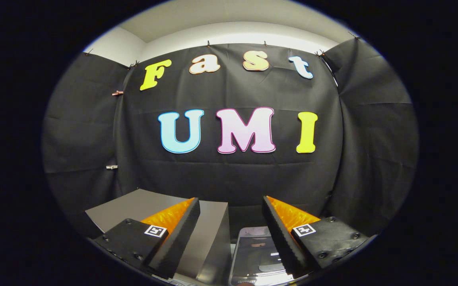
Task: Put the clothes into the washing machine and then close the washing machine lid.
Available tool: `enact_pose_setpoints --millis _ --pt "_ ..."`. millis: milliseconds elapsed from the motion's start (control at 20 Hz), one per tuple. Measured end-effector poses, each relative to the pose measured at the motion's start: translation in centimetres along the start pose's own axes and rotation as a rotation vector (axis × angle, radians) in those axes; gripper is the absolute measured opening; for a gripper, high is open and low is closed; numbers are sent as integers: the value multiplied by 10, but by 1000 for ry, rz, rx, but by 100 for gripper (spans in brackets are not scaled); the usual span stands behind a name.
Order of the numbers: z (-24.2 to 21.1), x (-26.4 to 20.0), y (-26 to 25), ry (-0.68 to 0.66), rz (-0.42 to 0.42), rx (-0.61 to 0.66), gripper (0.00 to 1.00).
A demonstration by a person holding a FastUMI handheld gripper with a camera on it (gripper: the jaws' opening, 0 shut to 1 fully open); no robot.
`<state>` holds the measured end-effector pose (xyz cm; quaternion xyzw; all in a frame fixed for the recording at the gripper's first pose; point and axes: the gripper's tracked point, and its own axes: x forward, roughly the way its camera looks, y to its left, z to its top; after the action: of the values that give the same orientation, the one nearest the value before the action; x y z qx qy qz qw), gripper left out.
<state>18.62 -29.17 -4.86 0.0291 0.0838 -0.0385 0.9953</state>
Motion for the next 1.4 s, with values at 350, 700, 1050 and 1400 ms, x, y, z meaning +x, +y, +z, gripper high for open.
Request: enact_pose_setpoints --millis 350,700,1050,1400 --pt "5 4 16 -7 29 -15 99" --pt "3 14 25 8 30 -17 99" --pt "1 14 30 0 34 -14 99" --pt "-6 14 30 17 39 5 99"
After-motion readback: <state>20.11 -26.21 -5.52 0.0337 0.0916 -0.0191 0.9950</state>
